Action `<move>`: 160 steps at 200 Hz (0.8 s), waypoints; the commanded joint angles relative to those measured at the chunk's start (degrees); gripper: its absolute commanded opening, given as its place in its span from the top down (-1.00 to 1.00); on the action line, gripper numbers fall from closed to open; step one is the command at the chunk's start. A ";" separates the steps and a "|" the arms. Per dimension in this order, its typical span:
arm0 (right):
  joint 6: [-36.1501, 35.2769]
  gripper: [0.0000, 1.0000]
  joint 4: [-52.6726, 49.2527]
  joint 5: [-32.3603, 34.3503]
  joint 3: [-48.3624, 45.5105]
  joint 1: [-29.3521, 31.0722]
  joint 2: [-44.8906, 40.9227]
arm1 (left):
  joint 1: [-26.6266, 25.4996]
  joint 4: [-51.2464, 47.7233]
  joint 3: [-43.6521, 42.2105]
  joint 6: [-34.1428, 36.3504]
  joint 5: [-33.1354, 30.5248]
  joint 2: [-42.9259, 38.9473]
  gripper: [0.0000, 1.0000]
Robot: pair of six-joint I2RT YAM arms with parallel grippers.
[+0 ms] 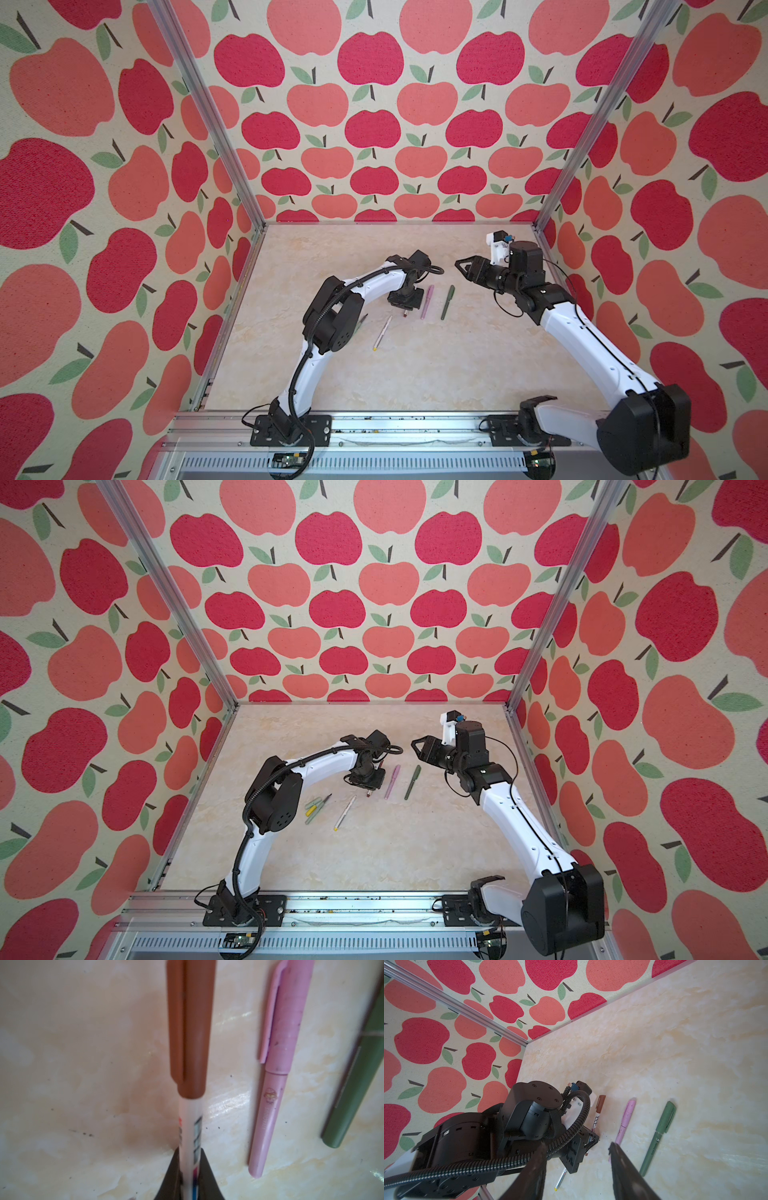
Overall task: Insert the pens into the pen caps
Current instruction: 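Lay the capped marker beside the pink pen and open the left gripper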
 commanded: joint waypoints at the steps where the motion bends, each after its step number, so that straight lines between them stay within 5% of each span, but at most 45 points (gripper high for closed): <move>1: 0.54 -0.03 0.46 -1.09 1.89 -0.39 0.07 | -0.35 -1.65 -0.17 0.25 -0.86 1.36 0.67; 83: 0.62 -0.03 0.49 -1.09 1.27 -0.39 -0.15 | -0.35 -1.39 -0.70 0.41 -1.55 1.38 0.56; 160: 0.42 -0.04 0.50 -2.04 0.44 -0.39 -0.11 | -0.37 6.72 -5.70 3.40 -5.78 -10.73 0.14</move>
